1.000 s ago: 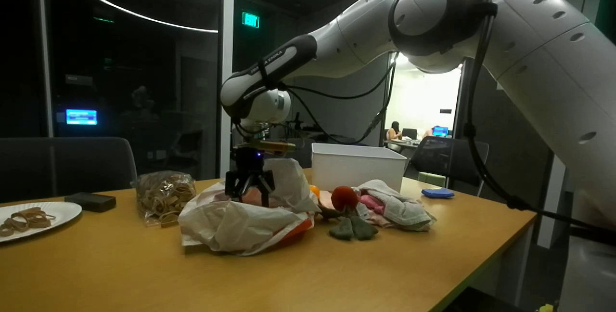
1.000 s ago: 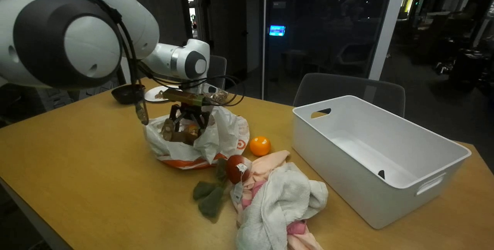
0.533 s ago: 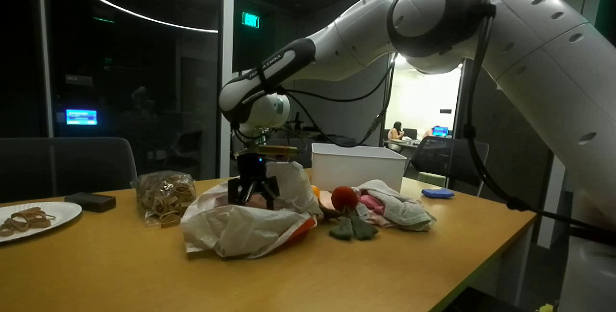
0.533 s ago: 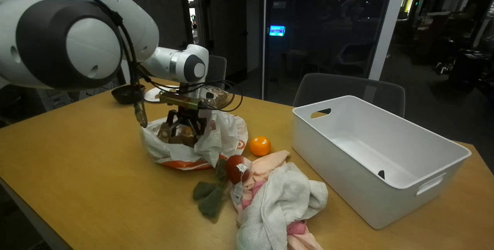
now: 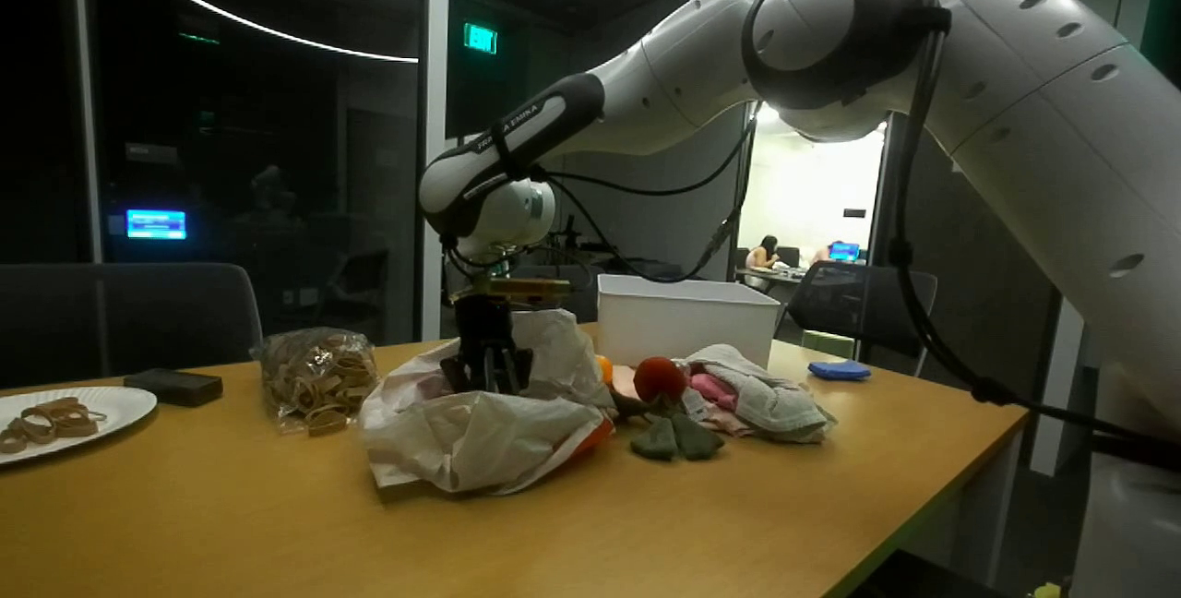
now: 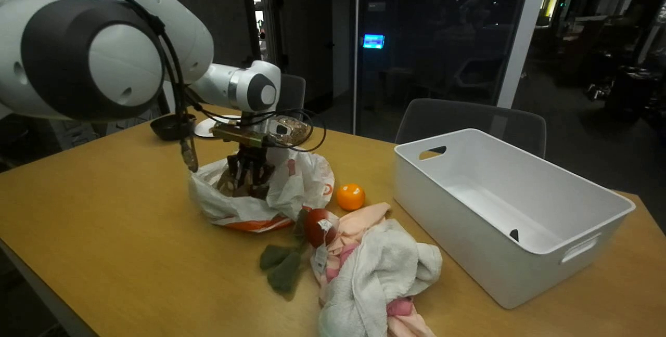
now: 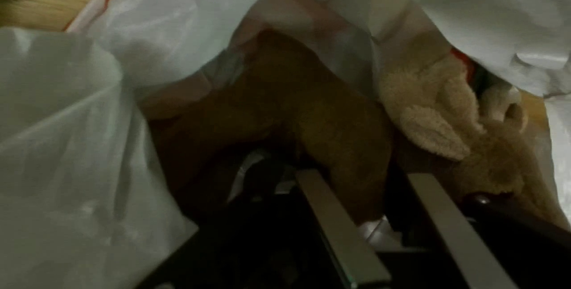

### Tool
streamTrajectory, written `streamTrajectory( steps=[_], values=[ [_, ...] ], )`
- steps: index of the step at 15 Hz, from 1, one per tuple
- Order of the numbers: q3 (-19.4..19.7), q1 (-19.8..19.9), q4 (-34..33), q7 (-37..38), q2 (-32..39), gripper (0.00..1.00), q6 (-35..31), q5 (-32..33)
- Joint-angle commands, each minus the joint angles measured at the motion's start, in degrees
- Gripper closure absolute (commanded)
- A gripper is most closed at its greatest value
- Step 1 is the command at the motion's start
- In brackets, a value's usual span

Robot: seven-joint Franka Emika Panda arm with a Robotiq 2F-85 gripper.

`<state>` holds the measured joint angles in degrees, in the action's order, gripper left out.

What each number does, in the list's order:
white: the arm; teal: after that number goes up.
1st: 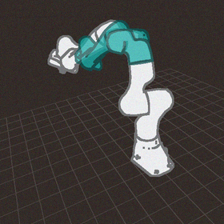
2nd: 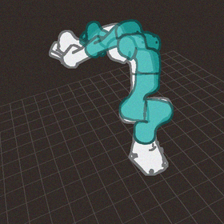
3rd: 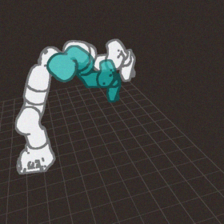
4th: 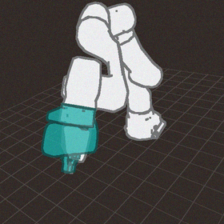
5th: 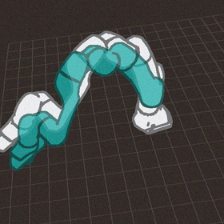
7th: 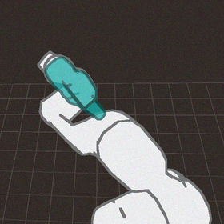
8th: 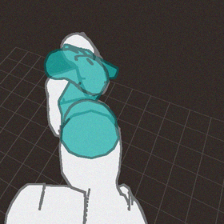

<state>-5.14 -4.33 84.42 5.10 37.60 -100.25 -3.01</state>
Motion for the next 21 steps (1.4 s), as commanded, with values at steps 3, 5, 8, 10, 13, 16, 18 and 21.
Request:
streamTrajectory(
  steps=[3, 5, 8, 10, 13, 16, 18, 21],
  values=[
    [1.60, -2.06, 0.02, 3.55, -3.21, 0.96, -0.91, 1.01],
    [1.83, -2.65, 0.07, 4.16, -4.71, 0.94, -1.77, 1.75],
    [1.88, -3.23, 0.14, 4.62, -7.65, 0.94, -2.44, 2.37],
    [1.70, -3.43, 0.01, 4.70, -9.77, 0.94, -1.68, 2.76],
    [1.04, -3.01, -1.23, 3.91, -12.21, 0.94, 5.07, 1.23],
    [-0.08, -1.51, -2.76, 1.07, -13.33, 0.94, 13.15, -3.39],
    [-0.20, -0.61, -4.23, 0.33, -13.04, 0.94, 17.91, -7.53],
    [0.62, 0.07, -6.75, 4.54, -11.70, 0.93, 26.59, -12.29]
  ],
)
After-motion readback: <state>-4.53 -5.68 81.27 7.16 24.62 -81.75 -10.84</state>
